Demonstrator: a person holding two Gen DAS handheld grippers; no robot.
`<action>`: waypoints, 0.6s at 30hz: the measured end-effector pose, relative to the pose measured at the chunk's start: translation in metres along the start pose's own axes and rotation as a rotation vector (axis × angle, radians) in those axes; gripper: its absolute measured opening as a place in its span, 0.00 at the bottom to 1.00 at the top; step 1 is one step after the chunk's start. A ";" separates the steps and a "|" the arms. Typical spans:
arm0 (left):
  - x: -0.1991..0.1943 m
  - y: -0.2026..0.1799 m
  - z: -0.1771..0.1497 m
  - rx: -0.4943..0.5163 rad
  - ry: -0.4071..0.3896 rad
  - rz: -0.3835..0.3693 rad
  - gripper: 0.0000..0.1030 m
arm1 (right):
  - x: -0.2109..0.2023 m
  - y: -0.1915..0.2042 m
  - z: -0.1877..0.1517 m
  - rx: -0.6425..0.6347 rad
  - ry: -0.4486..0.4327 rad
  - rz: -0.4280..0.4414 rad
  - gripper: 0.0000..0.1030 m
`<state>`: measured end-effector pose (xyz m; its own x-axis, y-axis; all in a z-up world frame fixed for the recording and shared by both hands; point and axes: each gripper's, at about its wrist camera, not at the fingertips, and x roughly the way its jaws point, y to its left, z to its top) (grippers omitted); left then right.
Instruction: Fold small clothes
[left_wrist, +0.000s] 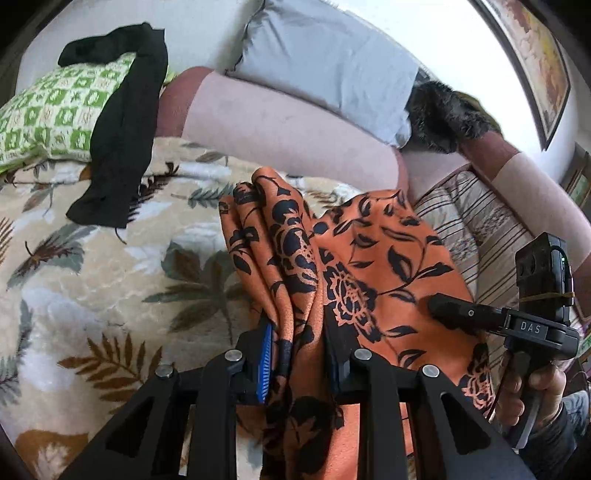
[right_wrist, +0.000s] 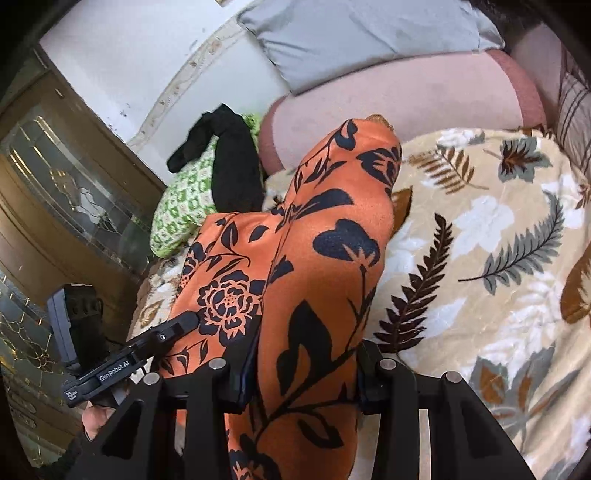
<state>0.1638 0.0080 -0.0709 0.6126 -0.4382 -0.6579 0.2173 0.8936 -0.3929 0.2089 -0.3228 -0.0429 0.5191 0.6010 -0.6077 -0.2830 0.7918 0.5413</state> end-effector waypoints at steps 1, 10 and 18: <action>0.009 0.005 -0.004 -0.008 0.015 0.007 0.24 | 0.009 -0.008 -0.002 0.016 0.011 0.002 0.41; 0.062 0.039 -0.047 -0.024 0.163 0.112 0.48 | 0.059 -0.065 -0.032 0.118 0.106 -0.036 0.54; 0.029 0.031 -0.040 0.048 0.098 0.107 0.58 | 0.032 -0.078 -0.039 0.161 0.131 -0.140 0.74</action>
<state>0.1578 0.0194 -0.1277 0.5574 -0.3454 -0.7550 0.1918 0.9383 -0.2876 0.2162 -0.3613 -0.1274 0.4319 0.5044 -0.7477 -0.0785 0.8469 0.5260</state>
